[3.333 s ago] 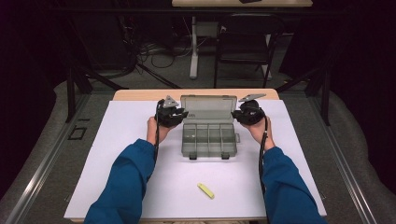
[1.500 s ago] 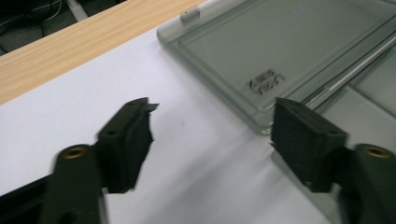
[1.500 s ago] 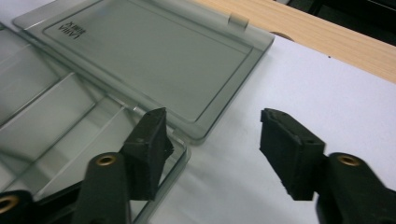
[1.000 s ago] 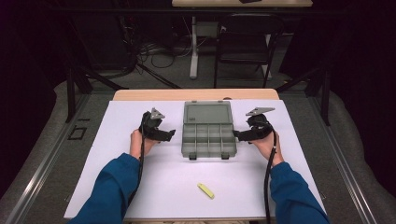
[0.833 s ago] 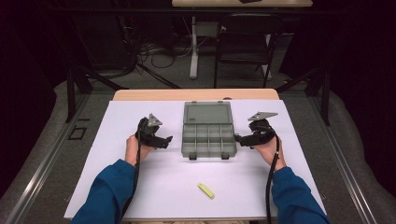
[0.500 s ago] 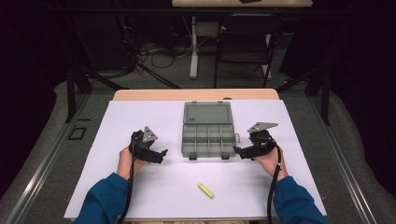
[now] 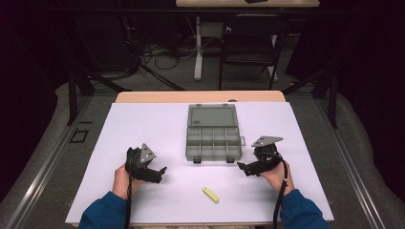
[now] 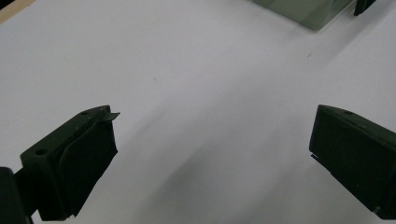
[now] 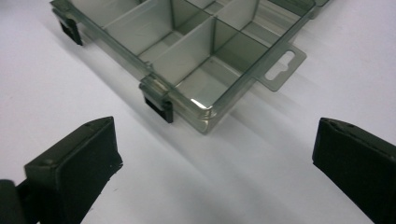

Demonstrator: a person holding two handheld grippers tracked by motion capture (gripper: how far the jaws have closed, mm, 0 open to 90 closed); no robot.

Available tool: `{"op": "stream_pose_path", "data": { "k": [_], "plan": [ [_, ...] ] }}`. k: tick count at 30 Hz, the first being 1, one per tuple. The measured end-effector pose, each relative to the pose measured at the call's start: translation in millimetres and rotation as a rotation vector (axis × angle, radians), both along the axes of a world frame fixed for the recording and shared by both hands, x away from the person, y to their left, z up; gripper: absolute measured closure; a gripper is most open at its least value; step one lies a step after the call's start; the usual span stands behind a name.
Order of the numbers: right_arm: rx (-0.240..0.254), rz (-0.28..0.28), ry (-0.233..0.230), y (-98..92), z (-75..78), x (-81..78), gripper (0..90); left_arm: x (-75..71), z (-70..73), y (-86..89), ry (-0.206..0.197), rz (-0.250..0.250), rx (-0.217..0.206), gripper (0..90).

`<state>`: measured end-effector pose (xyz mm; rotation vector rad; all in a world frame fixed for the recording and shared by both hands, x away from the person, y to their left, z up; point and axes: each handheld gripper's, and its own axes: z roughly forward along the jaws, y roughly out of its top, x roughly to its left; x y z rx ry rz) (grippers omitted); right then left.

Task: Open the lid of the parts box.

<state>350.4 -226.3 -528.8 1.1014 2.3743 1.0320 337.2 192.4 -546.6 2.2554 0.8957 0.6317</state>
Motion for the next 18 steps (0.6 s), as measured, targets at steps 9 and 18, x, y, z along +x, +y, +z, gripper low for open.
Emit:
{"op": "stream_pose_path", "data": {
  "k": [9, 18],
  "plan": [
    [-0.004, 0.037, -0.021, 5.9, -1.7, -12.5, 0.0, -17.7, -1.2, 3.1, 0.003, 0.003, -0.014, 0.0],
    [-0.005, 0.047, -0.031, 10.2, 0.4, -19.5, 0.0, -21.6, -0.5, 5.8, -0.004, 0.005, -0.032, 0.0]
  ]
}}
